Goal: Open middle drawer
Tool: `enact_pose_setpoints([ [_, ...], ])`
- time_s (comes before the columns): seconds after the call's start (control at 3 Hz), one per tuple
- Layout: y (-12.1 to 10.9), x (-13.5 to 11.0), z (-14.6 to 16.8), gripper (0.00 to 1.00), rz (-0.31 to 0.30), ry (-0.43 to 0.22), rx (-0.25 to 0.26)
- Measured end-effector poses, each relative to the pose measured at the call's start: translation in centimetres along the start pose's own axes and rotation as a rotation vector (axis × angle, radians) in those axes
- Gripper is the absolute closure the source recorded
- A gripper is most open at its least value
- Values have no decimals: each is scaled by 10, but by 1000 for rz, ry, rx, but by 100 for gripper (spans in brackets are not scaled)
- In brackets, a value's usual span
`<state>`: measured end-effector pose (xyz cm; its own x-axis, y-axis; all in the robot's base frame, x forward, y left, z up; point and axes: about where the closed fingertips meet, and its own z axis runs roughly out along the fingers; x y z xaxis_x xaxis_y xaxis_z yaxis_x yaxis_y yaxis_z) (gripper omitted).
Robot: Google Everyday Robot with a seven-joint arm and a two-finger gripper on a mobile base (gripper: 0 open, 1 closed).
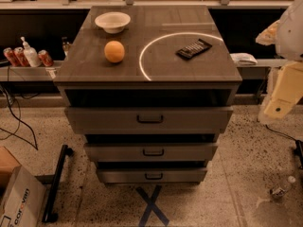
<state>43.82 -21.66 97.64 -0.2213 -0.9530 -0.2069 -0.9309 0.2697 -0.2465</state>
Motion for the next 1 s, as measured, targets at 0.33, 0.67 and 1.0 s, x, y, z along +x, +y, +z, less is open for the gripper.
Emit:
enact_pose_setpoints([
  [0.33,0,0,0,0,0,0,0],
  [0.67,5,0,7,0,13,-4,24],
  [1.0,13,1,23,0,26,7,34],
])
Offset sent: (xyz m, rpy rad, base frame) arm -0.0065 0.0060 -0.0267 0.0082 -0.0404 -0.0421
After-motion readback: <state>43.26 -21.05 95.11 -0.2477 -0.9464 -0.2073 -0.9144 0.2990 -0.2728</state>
